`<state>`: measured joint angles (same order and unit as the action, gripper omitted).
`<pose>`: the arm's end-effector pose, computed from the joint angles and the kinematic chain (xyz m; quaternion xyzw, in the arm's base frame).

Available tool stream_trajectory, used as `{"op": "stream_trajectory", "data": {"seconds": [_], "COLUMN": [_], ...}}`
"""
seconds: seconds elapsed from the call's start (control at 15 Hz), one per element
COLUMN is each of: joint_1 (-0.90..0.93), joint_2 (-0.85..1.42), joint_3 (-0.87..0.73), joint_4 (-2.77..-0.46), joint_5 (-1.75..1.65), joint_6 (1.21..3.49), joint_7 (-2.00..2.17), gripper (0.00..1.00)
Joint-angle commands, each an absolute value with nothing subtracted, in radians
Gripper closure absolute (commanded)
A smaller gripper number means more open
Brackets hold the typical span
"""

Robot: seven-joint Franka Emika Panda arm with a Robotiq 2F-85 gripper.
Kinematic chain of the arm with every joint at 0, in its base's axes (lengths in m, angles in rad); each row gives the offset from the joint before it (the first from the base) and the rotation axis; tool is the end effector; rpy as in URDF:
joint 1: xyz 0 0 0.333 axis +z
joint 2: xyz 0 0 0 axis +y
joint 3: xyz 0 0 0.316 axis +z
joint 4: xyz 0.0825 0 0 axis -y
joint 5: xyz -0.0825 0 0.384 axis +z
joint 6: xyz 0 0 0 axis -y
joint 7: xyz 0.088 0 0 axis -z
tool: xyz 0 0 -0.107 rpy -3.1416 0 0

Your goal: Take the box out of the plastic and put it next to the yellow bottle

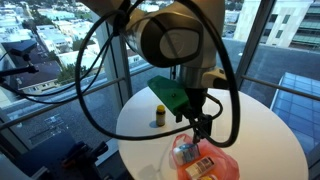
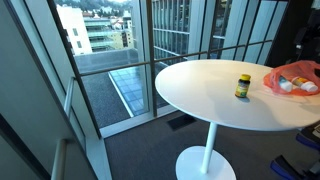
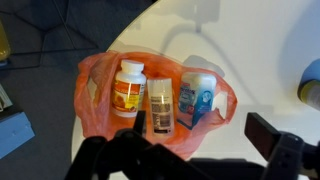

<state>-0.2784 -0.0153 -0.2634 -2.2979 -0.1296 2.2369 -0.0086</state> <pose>0.4311 -0.2640 0.3509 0.9733 -0.2231 -0.0352 0.0399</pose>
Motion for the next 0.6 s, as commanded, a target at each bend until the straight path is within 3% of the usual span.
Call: {"op": "stream_trajectory", "data": {"seconds": [0.0,0.53], "joint_1": [-0.276,-0.291], "joint_2": [-0.014,0.087], "joint_3": [-0.266,-0.288], "joint_4": [-2.295,-2.284], "joint_5": [-0.130,-0.120], "joint_6": [2.235,2.287], "joint_7": [-0.009,-0.008], "gripper": [0.00,0.00]}}
